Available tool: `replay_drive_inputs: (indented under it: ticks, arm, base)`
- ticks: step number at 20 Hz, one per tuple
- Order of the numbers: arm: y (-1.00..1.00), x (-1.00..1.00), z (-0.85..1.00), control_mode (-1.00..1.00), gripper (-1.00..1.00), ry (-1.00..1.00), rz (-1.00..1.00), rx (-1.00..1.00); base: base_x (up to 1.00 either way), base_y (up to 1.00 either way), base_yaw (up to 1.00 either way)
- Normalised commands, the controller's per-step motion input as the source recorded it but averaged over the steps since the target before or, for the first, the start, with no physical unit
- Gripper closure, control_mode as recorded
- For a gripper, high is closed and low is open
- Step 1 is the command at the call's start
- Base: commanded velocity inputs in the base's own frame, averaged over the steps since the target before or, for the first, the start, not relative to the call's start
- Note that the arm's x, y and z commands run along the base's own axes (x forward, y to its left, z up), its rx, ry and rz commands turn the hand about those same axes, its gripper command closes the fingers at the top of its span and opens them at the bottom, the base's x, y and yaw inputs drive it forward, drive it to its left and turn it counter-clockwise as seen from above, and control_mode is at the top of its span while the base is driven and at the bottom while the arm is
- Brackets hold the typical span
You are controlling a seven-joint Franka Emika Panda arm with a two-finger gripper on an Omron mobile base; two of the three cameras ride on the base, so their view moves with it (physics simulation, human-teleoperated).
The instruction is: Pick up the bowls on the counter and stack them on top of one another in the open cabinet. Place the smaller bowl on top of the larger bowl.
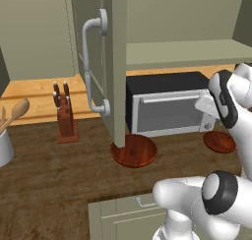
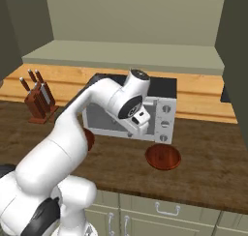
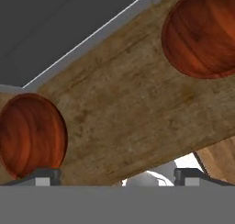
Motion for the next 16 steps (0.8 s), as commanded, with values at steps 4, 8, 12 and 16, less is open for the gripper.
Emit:
replay_drive_inputs:
  ticks: [4, 8, 12, 16]
  arm:
    - [-1.00, -0.18, -0.60, -1.00, -1.00, 0.09, -0.43, 0.07]
    - [-1.00, -0.12, -0.80, -1.00, -1.00, 0.05, -0.45, 0.00]
    - [-1.00, 0.05, -0.56, -1.00, -1.00, 0.00, -0.12, 0.00]
    - [-0.51, 0.24, -0.38, -1.00, -1.00, 0.00, 0.00, -0.01]
  base:
    - [0.00, 0.00, 0.00]
    - [0.00, 0.00, 0.00]
    - [0.00, 0.00, 0.00]
    - [0.00, 0.00, 0.00]
